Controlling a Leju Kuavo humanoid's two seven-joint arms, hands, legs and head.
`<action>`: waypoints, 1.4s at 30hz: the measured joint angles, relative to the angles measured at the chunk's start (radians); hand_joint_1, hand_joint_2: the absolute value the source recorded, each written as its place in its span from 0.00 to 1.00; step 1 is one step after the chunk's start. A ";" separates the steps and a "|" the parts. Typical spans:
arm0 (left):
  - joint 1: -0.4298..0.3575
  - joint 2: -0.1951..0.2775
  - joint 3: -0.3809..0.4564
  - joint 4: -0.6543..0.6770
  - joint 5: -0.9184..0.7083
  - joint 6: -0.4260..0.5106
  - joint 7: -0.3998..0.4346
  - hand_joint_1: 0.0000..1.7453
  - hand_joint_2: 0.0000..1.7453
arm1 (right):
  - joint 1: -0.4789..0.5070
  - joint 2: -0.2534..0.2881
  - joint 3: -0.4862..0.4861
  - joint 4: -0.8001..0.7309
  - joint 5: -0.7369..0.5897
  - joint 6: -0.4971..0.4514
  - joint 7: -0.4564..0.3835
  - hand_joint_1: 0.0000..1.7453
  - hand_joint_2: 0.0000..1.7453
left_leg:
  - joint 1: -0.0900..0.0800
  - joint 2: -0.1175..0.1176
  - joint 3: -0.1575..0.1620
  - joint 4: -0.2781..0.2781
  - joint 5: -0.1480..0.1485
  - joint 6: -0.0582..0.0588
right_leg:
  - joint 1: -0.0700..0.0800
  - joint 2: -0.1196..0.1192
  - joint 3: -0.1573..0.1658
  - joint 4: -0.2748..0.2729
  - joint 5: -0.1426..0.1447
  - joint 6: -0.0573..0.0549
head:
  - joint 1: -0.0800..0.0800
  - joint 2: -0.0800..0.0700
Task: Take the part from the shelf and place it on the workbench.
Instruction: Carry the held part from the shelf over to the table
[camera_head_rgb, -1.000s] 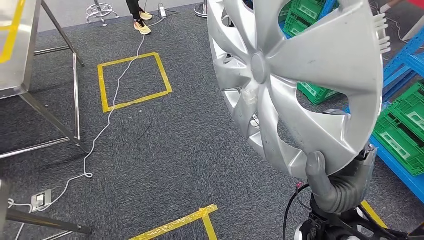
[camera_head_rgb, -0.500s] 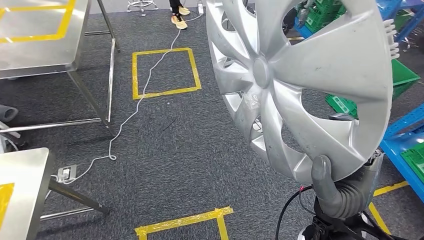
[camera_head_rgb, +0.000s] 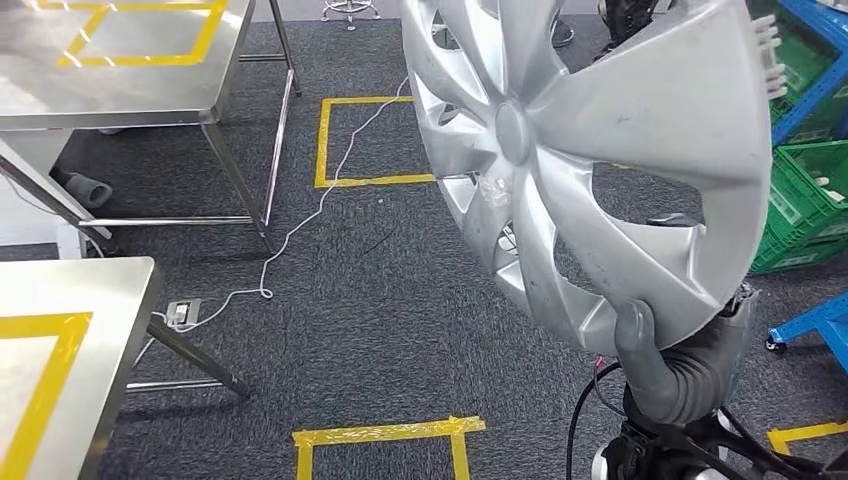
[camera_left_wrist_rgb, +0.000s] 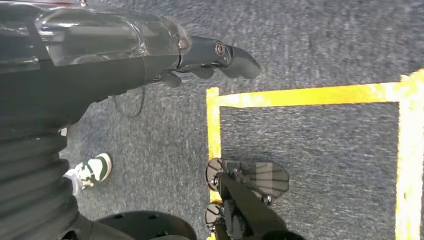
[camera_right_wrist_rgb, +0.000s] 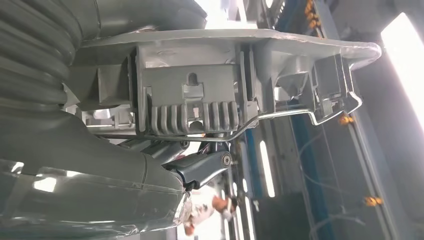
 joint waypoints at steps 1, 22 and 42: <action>0.000 0.000 0.000 0.000 0.000 0.000 0.001 0.00 1.00 | 0.000 0.000 0.000 0.000 0.000 0.000 0.001 1.00 1.00 | 0.004 0.012 0.036 -0.058 0.030 -0.006 | -0.004 -0.009 -0.001 0.007 -0.005 0.007 | -0.004 0.000; -0.003 0.002 0.000 0.000 -0.017 0.016 0.007 0.00 1.00 | 0.005 0.000 -0.003 0.000 -0.020 0.003 -0.010 1.00 1.00 | -0.008 -0.099 0.090 -0.216 0.105 0.035 | 0.009 0.088 -0.004 0.038 -0.026 0.005 | 0.028 0.000; -0.003 0.002 0.000 0.000 -0.017 0.017 0.016 0.00 1.00 | 0.023 0.001 -0.007 0.017 -0.028 0.013 -0.024 1.00 1.00 | -0.012 0.012 0.123 -0.228 0.079 0.056 | -0.006 0.012 -0.064 0.176 -0.120 0.054 | -0.005 0.000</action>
